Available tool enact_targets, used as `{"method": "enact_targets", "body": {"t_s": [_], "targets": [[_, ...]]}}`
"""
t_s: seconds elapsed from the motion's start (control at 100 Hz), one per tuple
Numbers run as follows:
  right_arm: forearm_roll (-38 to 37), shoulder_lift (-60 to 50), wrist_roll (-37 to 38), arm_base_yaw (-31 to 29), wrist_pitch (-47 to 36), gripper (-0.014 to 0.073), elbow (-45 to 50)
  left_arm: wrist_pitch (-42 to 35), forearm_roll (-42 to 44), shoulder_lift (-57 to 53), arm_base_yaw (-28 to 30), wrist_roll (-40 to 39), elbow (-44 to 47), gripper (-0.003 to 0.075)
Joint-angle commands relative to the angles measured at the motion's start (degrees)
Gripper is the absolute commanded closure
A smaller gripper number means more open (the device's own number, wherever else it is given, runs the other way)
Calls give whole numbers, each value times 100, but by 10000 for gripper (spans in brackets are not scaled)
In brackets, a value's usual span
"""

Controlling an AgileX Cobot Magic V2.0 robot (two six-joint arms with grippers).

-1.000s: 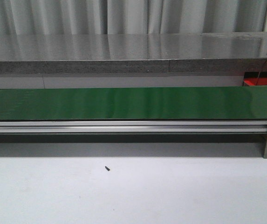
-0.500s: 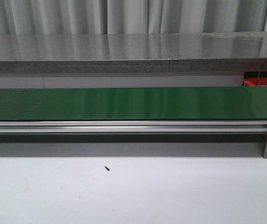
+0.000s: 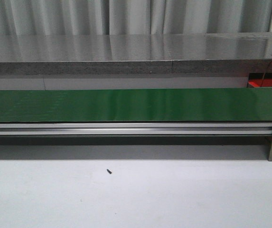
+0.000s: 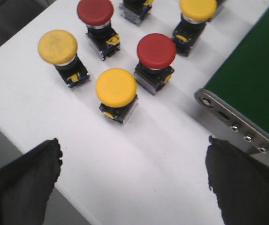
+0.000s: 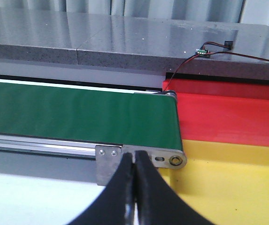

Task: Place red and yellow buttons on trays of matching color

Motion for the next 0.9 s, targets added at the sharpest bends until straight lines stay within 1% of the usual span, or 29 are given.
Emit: {"method": "enact_targets", "body": {"t_s": [0.0,0.21,0.5,0.89], "targets": [[-45,-74,4,-34,-488,662,-107,-377,-56,114,167,-58,-195,133],[-45,-74,4,-34,-488,662,-107,-511,-32,653,252,-29,-355,133],[-45,-74,4,-34,-488,662,-107,-40,3,1402,252,311,-1068,133],[-45,-74,4,-34,-488,662,-107,-63,3,2060,252,468,-1511,133]]}}
